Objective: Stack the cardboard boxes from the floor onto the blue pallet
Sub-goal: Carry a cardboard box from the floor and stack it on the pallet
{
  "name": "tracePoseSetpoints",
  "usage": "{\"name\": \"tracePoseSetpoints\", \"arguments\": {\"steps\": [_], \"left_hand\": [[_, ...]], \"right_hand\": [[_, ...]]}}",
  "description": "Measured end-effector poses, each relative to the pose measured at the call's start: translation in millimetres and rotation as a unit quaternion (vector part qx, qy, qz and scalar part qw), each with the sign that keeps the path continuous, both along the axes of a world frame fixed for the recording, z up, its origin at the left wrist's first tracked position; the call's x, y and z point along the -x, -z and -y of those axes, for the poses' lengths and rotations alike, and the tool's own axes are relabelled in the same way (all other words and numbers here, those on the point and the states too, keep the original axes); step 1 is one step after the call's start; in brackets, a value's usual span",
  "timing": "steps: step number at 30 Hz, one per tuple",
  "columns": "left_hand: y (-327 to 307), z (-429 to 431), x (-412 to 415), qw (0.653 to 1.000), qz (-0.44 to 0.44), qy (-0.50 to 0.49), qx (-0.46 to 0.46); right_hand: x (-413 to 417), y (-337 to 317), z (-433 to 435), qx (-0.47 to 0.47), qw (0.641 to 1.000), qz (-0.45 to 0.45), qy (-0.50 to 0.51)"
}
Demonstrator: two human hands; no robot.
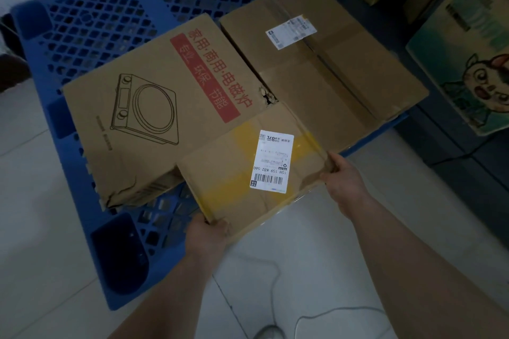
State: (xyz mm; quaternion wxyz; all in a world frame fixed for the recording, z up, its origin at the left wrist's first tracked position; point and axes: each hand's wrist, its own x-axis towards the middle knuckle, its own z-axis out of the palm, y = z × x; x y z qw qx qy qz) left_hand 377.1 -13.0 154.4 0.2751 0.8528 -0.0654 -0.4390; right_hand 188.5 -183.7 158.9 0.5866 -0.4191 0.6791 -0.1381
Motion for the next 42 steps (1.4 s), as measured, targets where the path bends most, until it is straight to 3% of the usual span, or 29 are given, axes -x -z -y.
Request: {"name": "tracePoseSetpoints", "arguments": {"steps": [15,26,34,42], "left_hand": [[-13,15,-7,0.996,-0.005,0.060,-0.068],[-114,61,6,0.983,0.045,0.174,-0.024],[-267,88,60,0.933,0.024,0.355,0.057],[-414,54,161,0.819,0.043,0.552,0.152]], "right_hand": [[-1,-18,-3,0.022,0.995,-0.079,-0.064],[45,-122,-27,0.024,0.996,-0.069,0.058],[125,-274,-101,0.051,0.975,-0.063,0.205],[214,-425,-256,0.093,0.909,-0.106,0.392]]}}
